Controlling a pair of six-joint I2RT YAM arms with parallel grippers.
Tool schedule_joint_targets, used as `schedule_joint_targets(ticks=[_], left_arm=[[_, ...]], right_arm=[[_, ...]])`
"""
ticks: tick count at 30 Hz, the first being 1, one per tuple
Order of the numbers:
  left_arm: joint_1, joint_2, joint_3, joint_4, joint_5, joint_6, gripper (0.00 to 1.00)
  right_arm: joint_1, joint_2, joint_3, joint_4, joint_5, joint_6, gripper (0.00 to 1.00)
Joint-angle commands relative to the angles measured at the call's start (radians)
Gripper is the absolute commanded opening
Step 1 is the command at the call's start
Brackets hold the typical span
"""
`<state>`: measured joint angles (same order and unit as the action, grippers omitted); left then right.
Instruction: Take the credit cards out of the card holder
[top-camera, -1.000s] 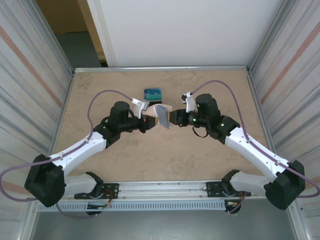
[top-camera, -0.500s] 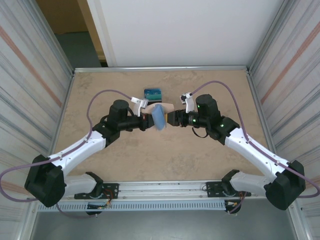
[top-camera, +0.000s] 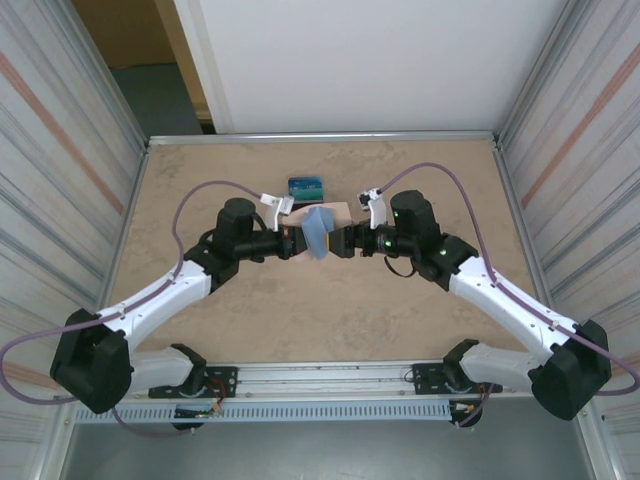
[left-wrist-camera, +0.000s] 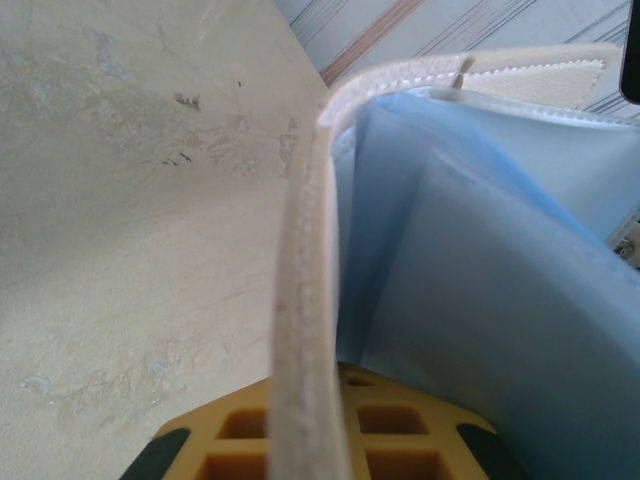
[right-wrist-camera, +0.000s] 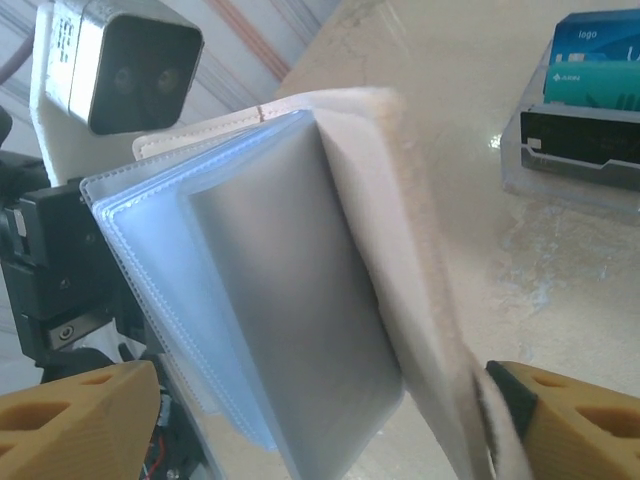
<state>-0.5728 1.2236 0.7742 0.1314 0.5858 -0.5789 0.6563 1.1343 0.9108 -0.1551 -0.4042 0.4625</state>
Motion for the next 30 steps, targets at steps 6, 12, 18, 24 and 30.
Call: schedule_joint_targets(ticks=[6,12,18,24,30], left_arm=[[0.008,0.013,0.032,0.057,0.055,-0.019,0.00],[0.008,0.017,0.031,0.059,0.068,-0.020,0.00],[0.007,0.020,0.033,0.065,0.097,-0.018,0.00],[0.008,0.028,0.033,0.080,0.145,-0.017,0.00],[0.010,0.034,0.034,0.089,0.167,-0.019,0.00]], right_arm=[[0.050,0.035,0.041,-0.060,0.069,-0.100,0.90],[0.055,0.065,0.053,-0.066,0.075,-0.107,0.92],[0.054,0.069,0.056,-0.065,0.102,-0.101,0.90],[0.043,0.062,0.057,-0.077,0.145,-0.078,0.82],[0.003,0.033,0.038,-0.066,0.155,-0.038,0.73]])
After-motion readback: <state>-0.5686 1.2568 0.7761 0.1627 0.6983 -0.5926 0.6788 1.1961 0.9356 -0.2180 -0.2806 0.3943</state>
